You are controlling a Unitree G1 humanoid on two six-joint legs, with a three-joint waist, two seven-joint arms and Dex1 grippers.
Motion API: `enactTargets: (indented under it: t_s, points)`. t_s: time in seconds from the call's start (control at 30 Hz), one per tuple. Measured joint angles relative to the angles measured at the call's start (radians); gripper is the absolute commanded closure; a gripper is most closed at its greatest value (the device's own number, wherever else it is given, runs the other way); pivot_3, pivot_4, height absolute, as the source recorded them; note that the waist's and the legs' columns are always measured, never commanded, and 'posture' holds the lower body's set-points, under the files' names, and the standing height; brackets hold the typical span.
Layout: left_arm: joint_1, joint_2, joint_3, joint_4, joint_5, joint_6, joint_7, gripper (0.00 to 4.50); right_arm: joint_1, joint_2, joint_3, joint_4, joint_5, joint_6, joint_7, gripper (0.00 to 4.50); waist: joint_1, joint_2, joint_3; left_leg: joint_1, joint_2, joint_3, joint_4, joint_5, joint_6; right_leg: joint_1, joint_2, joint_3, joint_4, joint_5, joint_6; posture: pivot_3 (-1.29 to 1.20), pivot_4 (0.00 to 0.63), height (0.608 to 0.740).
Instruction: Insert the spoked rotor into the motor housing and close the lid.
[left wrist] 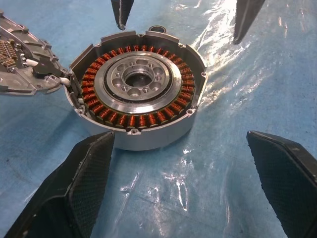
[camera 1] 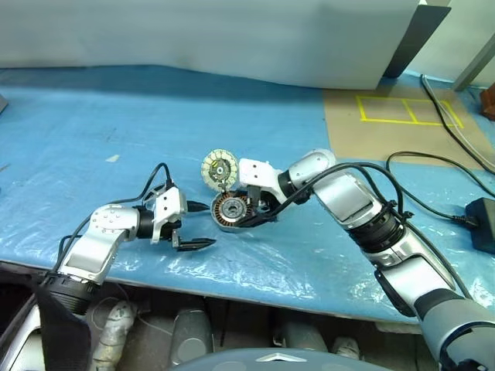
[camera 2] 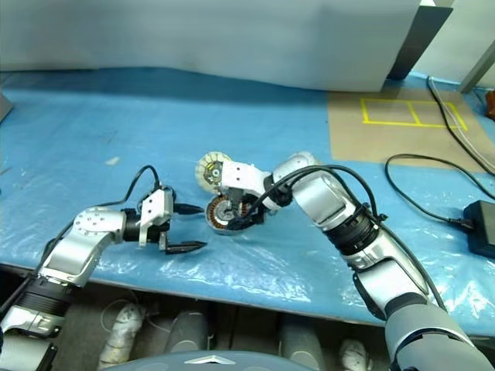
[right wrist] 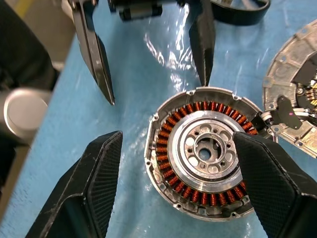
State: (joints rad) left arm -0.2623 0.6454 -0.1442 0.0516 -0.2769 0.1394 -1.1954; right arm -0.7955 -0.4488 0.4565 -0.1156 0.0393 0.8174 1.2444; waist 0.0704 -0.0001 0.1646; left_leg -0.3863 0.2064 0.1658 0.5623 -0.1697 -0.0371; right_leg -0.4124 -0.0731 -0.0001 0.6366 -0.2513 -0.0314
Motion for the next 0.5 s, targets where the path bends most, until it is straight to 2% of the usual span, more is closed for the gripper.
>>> enactTargets:
  t_s: [0.1,0.2,0.37,0.5]
  points:
    - [0.008,-0.003,0.003,-0.008,-0.008,-0.002,0.001,0.00,0.078,0.002,-0.156,-0.057,0.024,-0.052,-0.136,0.78,0.004,0.000,0.000,0.001,0.000,0.000,0.000,0.000,0.000,0.000,0.000,0.000,0.000,0.000,0.000,0.00,0.150,0.740]
    - [0.038,-0.013,0.015,-0.040,-0.032,-0.002,0.006,0.00,0.242,-0.009,-0.273,-0.135,-0.007,-0.148,-0.304,0.78,0.010,0.000,0.000,0.001,0.000,0.000,0.000,0.000,0.000,0.001,0.000,0.000,-0.002,0.000,0.000,0.00,0.150,0.740]
    - [0.049,-0.010,0.027,-0.062,-0.046,0.002,0.008,0.00,0.501,0.019,-0.337,-0.234,0.005,-0.165,-0.438,0.78,0.003,0.000,0.000,0.002,0.000,0.001,-0.002,0.000,0.000,0.001,0.000,0.001,-0.004,-0.001,0.001,0.00,0.150,0.740]
    - [0.040,-0.008,0.026,-0.062,-0.050,0.010,0.000,0.00,0.567,0.045,-0.350,-0.191,0.003,-0.218,-0.526,0.78,-0.005,0.000,0.000,0.003,0.000,0.002,-0.001,0.000,0.000,0.001,0.000,0.003,-0.005,-0.001,0.001,0.00,0.150,0.740]
